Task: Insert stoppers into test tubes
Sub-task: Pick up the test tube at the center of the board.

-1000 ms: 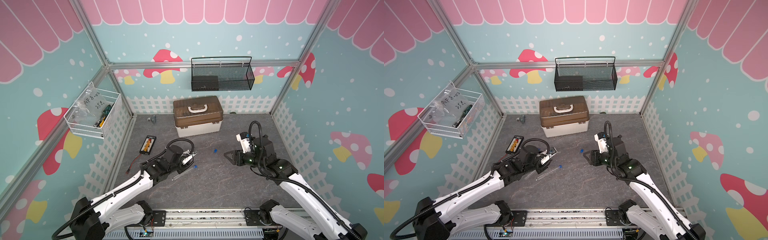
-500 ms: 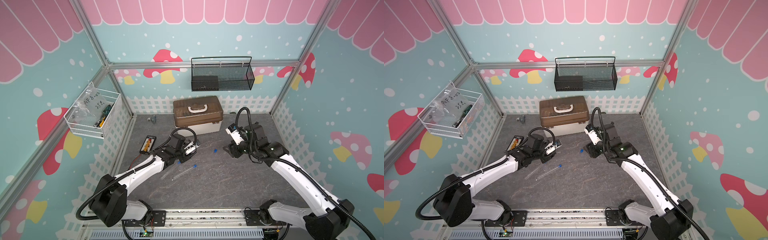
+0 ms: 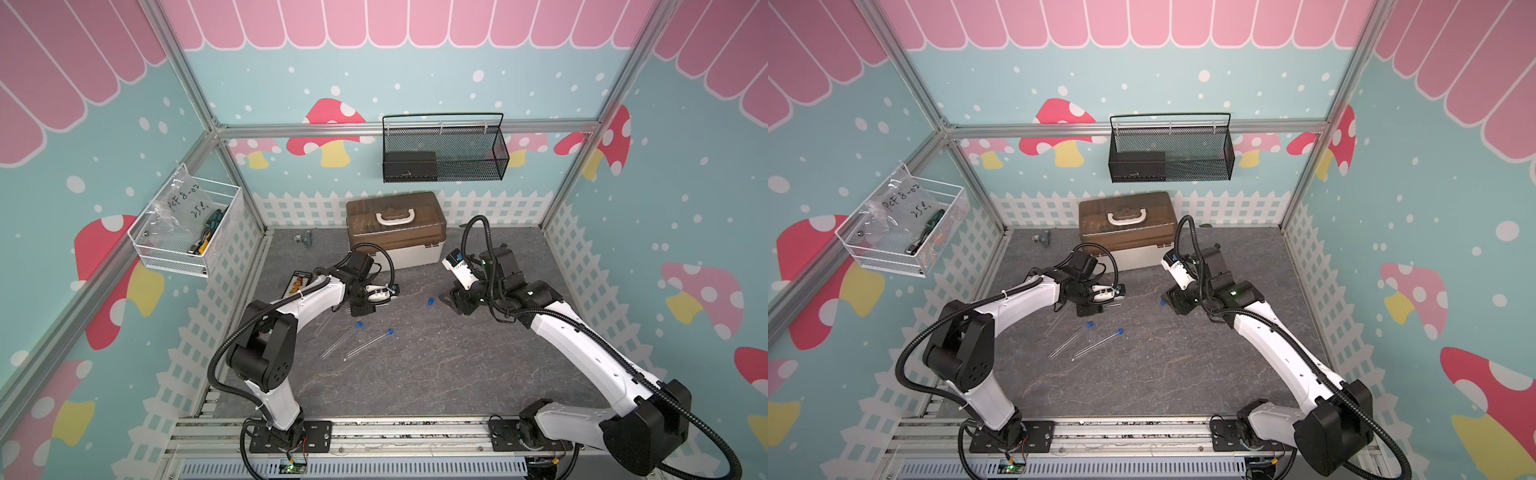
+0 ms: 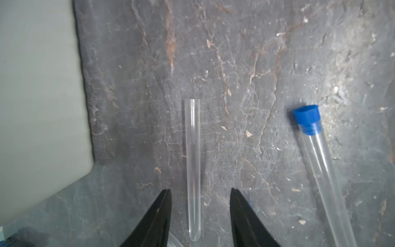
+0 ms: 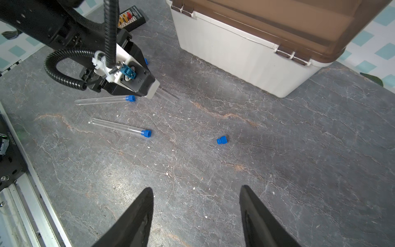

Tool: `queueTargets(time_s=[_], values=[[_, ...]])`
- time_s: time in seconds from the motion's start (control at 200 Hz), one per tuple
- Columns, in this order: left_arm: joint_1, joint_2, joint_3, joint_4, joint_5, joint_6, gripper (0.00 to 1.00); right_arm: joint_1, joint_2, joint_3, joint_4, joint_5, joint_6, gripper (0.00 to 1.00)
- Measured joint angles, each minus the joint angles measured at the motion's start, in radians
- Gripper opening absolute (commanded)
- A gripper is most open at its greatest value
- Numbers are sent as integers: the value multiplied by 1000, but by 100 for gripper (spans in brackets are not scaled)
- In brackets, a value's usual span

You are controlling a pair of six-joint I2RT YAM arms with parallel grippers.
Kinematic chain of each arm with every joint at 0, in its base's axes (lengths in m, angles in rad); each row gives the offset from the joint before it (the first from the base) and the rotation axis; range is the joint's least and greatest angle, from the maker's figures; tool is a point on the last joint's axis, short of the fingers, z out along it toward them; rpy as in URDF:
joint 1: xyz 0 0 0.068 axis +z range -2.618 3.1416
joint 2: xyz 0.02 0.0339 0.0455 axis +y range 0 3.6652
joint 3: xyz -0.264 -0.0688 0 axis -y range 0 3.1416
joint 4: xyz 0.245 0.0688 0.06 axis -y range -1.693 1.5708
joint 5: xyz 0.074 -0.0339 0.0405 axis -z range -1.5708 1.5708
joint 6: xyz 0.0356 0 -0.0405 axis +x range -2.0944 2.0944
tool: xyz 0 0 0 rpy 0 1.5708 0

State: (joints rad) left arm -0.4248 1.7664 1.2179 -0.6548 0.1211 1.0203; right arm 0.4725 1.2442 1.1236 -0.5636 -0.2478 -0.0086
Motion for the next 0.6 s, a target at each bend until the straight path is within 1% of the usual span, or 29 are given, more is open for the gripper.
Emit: queueTargets(time_s=[0.115,0.28,0.445,0.6], values=[[0,43,44,-35,8,24,49,0,0,0,11,16,-10,64],[9,102,128,-85,49,35,49,0,0,0,15,31,-20,63],[32,138,149,-108,55,36,48,0,0,0,38,39,-27,63],[34,187,183,-134,51,36,46,0,0,0,47,39,-29,63]])
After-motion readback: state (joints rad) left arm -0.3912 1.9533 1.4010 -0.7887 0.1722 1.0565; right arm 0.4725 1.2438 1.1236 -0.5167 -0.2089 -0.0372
